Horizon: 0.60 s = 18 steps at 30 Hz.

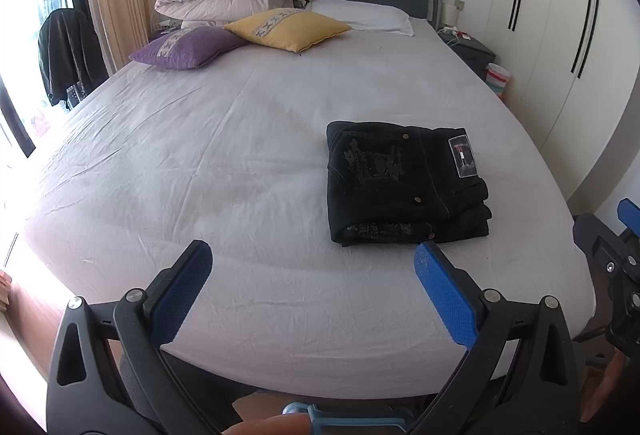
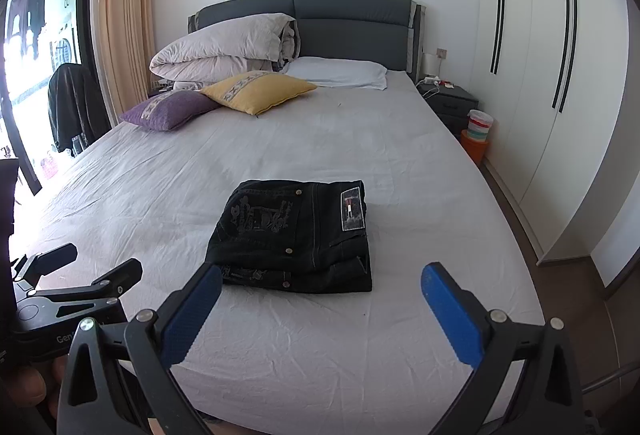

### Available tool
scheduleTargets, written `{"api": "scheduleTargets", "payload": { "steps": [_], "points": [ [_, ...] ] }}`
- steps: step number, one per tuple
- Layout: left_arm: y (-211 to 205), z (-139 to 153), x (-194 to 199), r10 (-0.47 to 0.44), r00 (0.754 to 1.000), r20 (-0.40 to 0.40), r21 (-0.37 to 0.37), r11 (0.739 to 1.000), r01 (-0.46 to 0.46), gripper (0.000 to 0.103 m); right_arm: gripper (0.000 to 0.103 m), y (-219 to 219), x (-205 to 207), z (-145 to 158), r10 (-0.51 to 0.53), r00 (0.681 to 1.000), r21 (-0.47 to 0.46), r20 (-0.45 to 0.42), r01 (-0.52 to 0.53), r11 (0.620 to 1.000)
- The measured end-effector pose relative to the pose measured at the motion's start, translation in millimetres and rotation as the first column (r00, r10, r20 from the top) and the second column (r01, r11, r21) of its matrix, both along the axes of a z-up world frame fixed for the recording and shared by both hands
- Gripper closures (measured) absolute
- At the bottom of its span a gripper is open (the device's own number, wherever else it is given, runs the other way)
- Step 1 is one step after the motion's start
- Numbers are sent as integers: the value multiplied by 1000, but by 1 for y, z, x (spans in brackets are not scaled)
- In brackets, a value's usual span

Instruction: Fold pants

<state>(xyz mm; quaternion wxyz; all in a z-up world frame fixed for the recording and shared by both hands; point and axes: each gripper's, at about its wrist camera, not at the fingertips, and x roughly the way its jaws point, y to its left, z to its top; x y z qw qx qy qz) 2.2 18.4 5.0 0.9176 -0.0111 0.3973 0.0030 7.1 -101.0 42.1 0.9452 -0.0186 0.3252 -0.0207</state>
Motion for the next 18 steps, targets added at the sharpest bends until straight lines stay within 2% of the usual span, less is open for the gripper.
{"api": "scheduleTargets", "payload": {
  "steps": [18],
  "points": [
    [0, -2, 0, 4, 1000, -3, -2, 1000, -4, 0, 0, 1, 0, -3, 4, 1000, -1, -5, -4, 1000]
  ]
}}
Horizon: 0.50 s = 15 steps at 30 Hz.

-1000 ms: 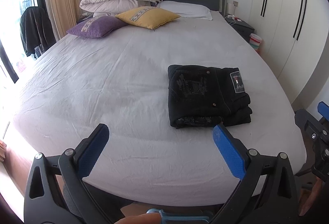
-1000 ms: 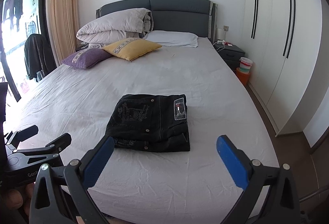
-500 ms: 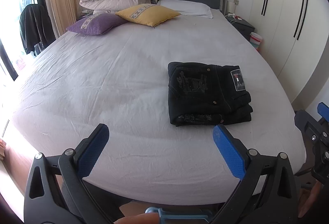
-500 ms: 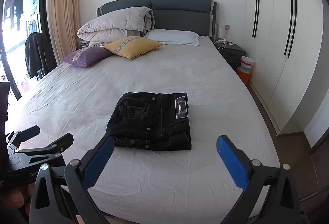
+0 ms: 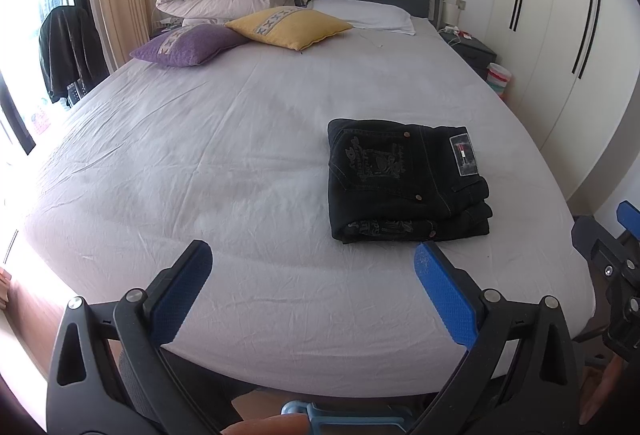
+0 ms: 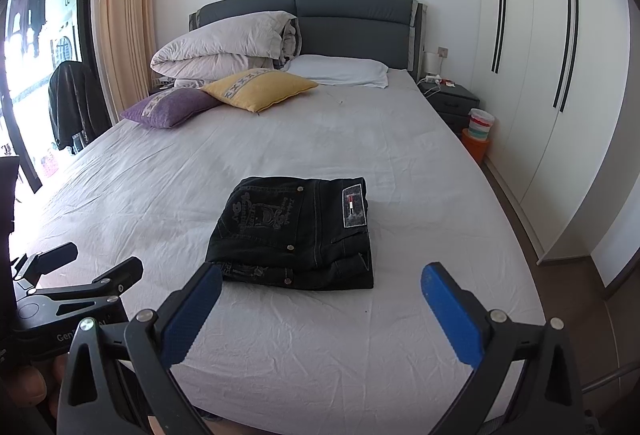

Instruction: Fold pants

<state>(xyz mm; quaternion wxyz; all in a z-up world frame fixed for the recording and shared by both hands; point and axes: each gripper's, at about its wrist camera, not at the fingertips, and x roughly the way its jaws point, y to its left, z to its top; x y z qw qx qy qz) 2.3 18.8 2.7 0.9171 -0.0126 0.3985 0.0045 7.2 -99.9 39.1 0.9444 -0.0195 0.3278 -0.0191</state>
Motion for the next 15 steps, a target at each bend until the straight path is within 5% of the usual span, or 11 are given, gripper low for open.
{"api": "scheduleTargets", "payload": {
  "steps": [15],
  "points": [
    [0, -1, 0, 2, 1000, -2, 0, 1000, -2, 0, 0, -2, -1, -7, -2, 1000, -2, -8, 2, 1000]
  ]
}}
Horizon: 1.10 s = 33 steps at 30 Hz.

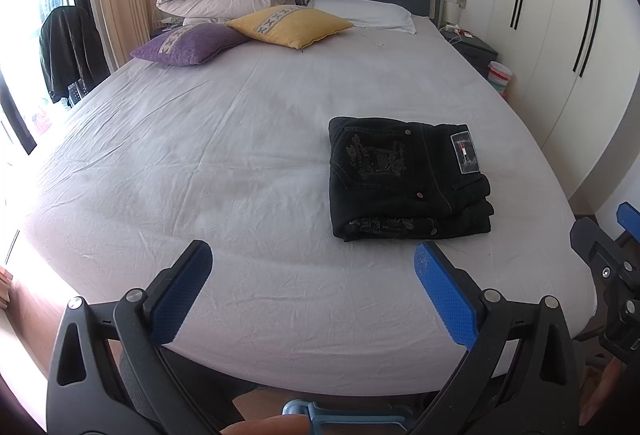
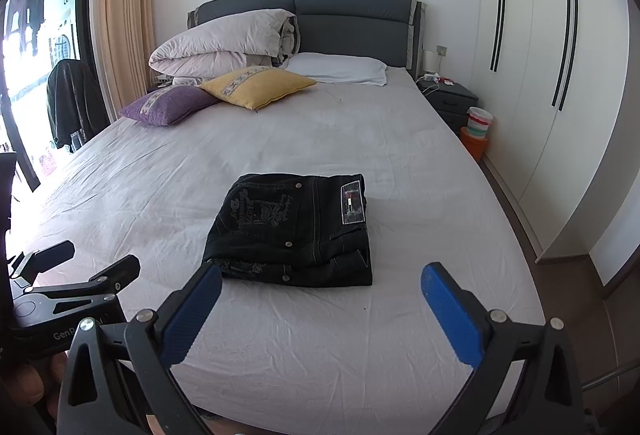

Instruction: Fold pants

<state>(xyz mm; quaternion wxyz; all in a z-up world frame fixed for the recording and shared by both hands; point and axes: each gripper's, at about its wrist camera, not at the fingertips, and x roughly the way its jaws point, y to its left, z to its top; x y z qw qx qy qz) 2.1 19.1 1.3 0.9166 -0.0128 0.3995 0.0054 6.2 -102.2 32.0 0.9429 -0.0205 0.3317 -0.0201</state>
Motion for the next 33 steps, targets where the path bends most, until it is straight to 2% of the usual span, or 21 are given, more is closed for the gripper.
{"api": "scheduleTargets", "payload": {
  "steps": [33],
  "points": [
    [0, -6, -5, 6, 1000, -10, 1, 1000, -6, 0, 0, -4, 0, -3, 7, 1000, -4, -9, -7, 1000]
  ]
}}
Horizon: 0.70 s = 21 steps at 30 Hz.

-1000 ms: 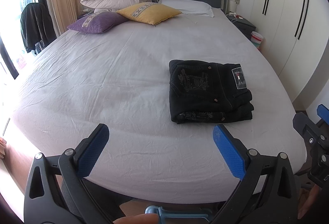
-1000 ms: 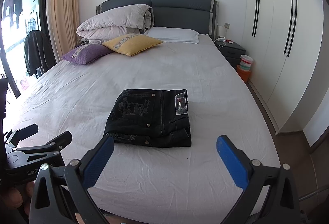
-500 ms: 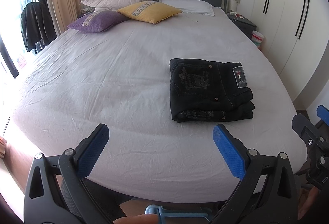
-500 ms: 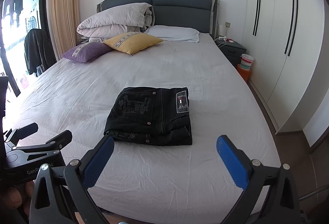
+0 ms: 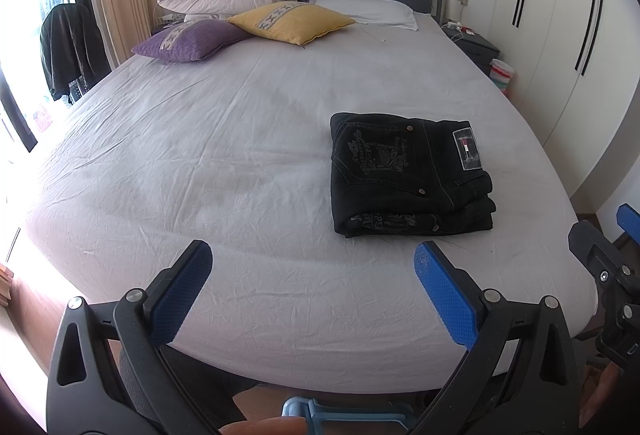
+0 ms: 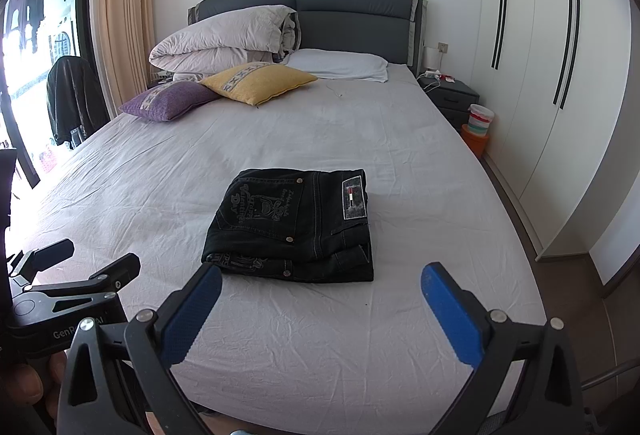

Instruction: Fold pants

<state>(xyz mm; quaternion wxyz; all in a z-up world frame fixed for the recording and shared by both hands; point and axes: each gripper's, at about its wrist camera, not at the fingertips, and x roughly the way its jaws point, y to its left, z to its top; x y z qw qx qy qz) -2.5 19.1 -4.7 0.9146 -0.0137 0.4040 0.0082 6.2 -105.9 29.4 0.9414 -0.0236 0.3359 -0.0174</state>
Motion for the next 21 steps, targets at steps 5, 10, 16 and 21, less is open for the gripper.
{"api": "scheduleTargets", "payload": {
  "steps": [5, 10, 16, 21],
  "points": [
    [0, 0, 0, 0, 1000, -1, 1, 1000, 0, 0, 0, 0, 0, 0, 0, 1000, 0, -1, 0, 1000],
    [0, 0, 0, 0, 1000, -1, 3, 1000, 0, 0, 0, 0, 0, 0, 1, 1000, 1, -1, -1, 1000],
    [0, 0, 0, 0, 1000, -4, 1, 1000, 0, 0, 0, 1, 1, 1, 0, 1000, 0, -2, 0, 1000],
    [0, 0, 0, -2, 1000, -5, 0, 1000, 2, 0, 0, 1, 1, 2, -1, 1000, 0, -2, 1, 1000]
  ]
}}
